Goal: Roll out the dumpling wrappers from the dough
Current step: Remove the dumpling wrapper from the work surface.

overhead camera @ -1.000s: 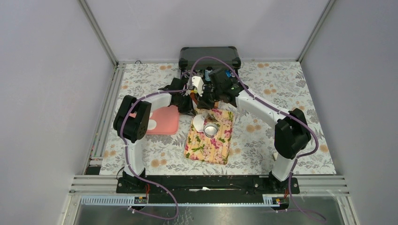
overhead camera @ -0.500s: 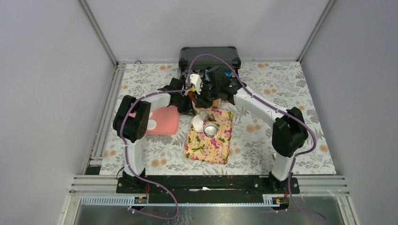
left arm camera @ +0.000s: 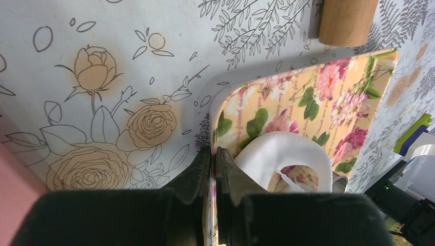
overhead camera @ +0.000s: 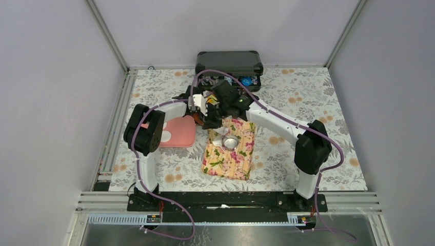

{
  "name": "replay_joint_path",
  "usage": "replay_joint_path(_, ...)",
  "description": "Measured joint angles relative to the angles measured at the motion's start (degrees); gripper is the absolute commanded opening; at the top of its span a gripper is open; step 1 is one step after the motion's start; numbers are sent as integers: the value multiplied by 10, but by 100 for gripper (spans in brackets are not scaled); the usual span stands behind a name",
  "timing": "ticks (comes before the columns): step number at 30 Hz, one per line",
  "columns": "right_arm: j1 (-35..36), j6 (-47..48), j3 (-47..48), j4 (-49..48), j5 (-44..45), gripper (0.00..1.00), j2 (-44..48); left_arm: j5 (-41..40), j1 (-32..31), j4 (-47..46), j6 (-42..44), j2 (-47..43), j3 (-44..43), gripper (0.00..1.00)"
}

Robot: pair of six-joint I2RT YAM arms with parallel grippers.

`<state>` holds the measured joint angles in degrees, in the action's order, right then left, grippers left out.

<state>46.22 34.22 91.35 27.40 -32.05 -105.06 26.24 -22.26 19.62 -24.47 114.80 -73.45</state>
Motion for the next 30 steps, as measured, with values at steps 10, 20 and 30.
replay_joint_path(10,18,65,42,42,84,0,0,6,3,-1,-1,1,0,10)
replay_joint_path(20,-2,38,39,27,179,0,11,57,16,-7,-18,1,5,48)
replay_joint_path(30,-50,-75,21,-45,233,0,28,62,35,39,4,-1,-32,46)
